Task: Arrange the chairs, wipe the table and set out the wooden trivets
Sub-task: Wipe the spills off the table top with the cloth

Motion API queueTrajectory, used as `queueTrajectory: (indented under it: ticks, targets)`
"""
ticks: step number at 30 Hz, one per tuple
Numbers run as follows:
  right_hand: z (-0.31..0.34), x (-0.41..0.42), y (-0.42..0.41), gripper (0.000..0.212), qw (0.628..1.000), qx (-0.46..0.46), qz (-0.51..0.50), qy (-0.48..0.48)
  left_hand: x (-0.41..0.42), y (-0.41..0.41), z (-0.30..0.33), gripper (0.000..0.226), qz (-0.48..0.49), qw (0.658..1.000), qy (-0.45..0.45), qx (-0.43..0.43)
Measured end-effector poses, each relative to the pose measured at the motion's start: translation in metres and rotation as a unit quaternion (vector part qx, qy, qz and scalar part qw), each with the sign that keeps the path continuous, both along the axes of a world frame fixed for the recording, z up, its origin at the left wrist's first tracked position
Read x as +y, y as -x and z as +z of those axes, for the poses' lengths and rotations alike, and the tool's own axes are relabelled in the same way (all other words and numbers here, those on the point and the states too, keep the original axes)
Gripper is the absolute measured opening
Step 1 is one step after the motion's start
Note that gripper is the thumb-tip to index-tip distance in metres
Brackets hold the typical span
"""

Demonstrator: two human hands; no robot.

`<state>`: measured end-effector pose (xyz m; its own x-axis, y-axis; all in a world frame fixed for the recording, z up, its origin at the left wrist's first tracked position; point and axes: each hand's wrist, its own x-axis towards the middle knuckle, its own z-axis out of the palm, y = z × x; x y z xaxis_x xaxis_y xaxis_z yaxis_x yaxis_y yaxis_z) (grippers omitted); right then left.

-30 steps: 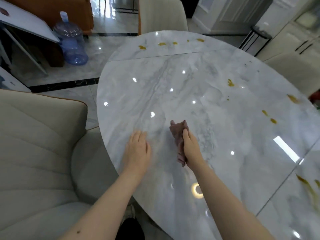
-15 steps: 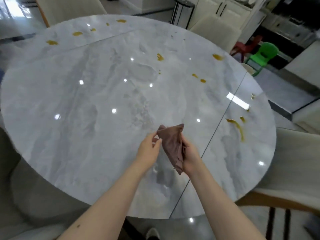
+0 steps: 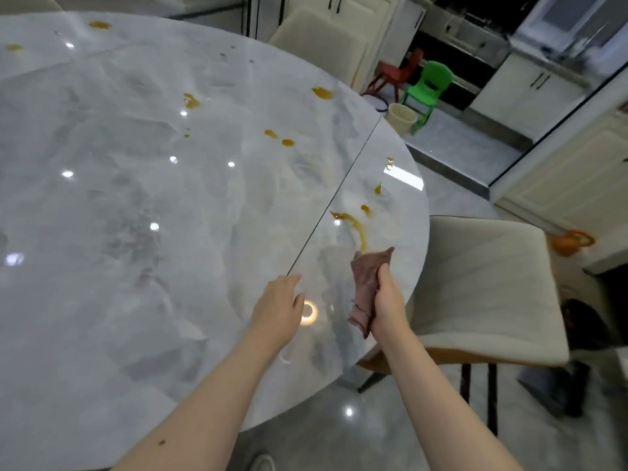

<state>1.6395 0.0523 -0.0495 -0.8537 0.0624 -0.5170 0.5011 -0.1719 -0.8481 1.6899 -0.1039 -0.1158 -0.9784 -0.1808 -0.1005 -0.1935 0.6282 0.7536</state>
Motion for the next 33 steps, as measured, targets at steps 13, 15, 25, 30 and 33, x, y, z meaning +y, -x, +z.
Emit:
queueTrajectory:
  ticks: [13,15,25,30,33]
  targets:
    - [-0.103,0.051,0.057,0.057,0.699,0.147,0.271,-0.645,0.058,0.078,-0.03,0.06,-0.052,0.965,0.257,0.006]
    - [-0.108,0.042,0.056,0.058,0.698,0.145,0.228,-0.663,0.059,0.09,-0.035,0.056,-0.047,0.963,0.267,0.013]
    - [-0.116,0.012,0.118,0.073,0.724,0.092,0.132,-0.671,0.035,0.171,-0.047,0.055,0.053,0.953,0.298,-0.001]
    - [-0.113,0.006,0.164,0.076,0.723,0.086,0.111,-0.676,0.032,0.183,-0.054,0.053,0.057,0.958,0.28,0.002]
    - [-0.11,0.007,0.196,0.069,0.717,0.091,0.111,-0.682,0.032,0.182,-0.056,0.053,0.06,0.956,0.287,0.009]
